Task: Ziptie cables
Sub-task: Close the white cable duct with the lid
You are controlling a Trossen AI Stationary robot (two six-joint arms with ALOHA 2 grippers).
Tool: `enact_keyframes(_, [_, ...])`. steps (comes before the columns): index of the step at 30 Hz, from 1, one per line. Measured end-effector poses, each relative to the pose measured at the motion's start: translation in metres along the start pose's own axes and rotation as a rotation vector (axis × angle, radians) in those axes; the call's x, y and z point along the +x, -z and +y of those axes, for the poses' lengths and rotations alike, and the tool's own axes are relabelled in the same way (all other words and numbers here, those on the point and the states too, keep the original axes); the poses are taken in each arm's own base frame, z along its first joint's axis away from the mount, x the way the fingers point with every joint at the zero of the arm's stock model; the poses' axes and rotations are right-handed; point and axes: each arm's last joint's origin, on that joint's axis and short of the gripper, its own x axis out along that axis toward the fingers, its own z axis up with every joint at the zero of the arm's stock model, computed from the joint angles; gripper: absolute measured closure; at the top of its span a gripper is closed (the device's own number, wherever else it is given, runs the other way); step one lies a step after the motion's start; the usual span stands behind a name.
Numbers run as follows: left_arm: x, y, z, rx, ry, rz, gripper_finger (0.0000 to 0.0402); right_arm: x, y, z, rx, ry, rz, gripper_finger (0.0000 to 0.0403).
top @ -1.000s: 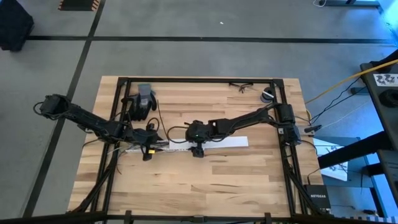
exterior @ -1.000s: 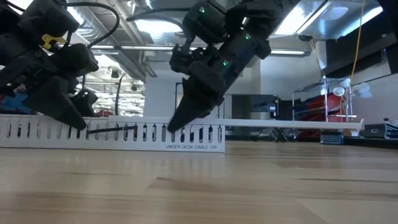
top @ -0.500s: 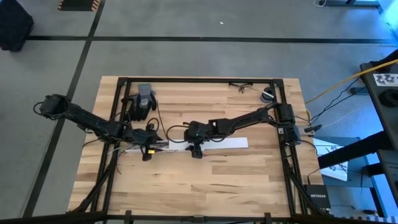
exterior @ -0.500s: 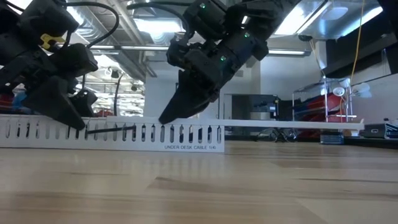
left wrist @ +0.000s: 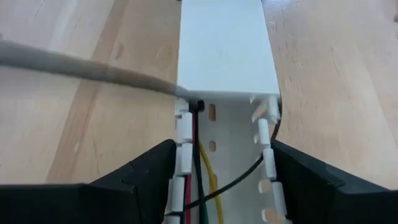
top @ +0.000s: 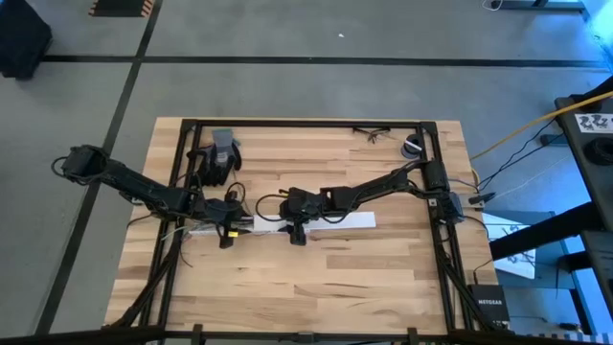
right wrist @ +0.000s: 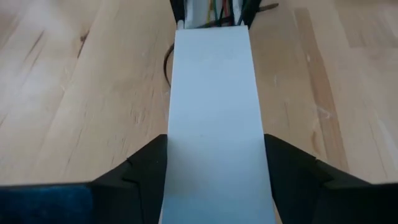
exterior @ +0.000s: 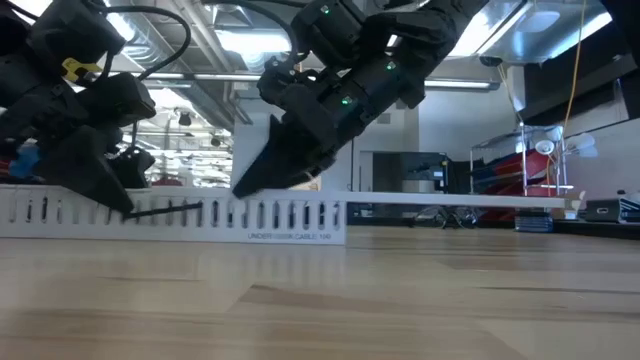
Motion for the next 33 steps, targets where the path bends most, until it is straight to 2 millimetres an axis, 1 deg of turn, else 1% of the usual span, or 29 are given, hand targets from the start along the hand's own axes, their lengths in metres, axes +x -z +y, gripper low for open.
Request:
enact_keyframes(3, [0.005,-0.001,-0.001,-0.002,-0.005,-0.009,0.0167,0.008,-0.002,-0.001,-0.004,0.009,-0.066,0.0184])
enact_keyframes(5, [0.008,0.000,-0.001,0.007,-0.008,0.002,0.0167,0.016,0.000,-0.001,0.002,0.002,-0.058,0.0184])
enact_keyframes(8, [0.012,0.002,-0.002,0.023,0.002,0.012,0.0166,0.025,-0.003,-0.002,0.003,-0.013,-0.062,0.0184])
enact_keyframes(10, [0.013,0.000,-0.002,0.009,0.006,-0.002,0.0166,0.029,-0.009,-0.002,0.002,-0.005,-0.102,0.0184])
enact_keyframes(14, [0.013,0.000,-0.002,0.021,0.008,-0.005,0.0166,0.031,-0.012,-0.004,0.001,0.001,-0.114,0.0184])
enact_keyframes(18, [0.013,-0.001,-0.002,0.023,0.012,-0.008,0.0166,0.036,-0.015,-0.005,-0.006,-0.005,-0.156,0.0183])
enact_keyframes(19, [0.013,-0.001,-0.002,0.023,0.012,-0.007,0.0166,0.041,-0.014,-0.005,-0.006,-0.011,-0.154,0.0183])
enact_keyframes(23, [0.013,0.000,-0.003,0.025,0.016,-0.006,0.0166,0.056,-0.020,-0.005,-0.011,-0.049,-0.173,0.0182])
enact_keyframes(25, [0.013,0.000,-0.003,0.025,0.016,-0.004,0.0166,0.059,-0.022,-0.005,-0.012,-0.054,-0.148,0.0182])
enact_keyframes(31, [0.013,-0.001,-0.002,0.035,0.016,-0.012,0.0166,0.057,-0.026,-0.005,-0.048,-0.045,-0.090,0.0180])
enact_keyframes(33, [0.013,-0.002,0.000,0.020,0.012,-0.018,0.0158,0.057,-0.025,-0.005,-0.053,-0.046,-0.075,0.0174])
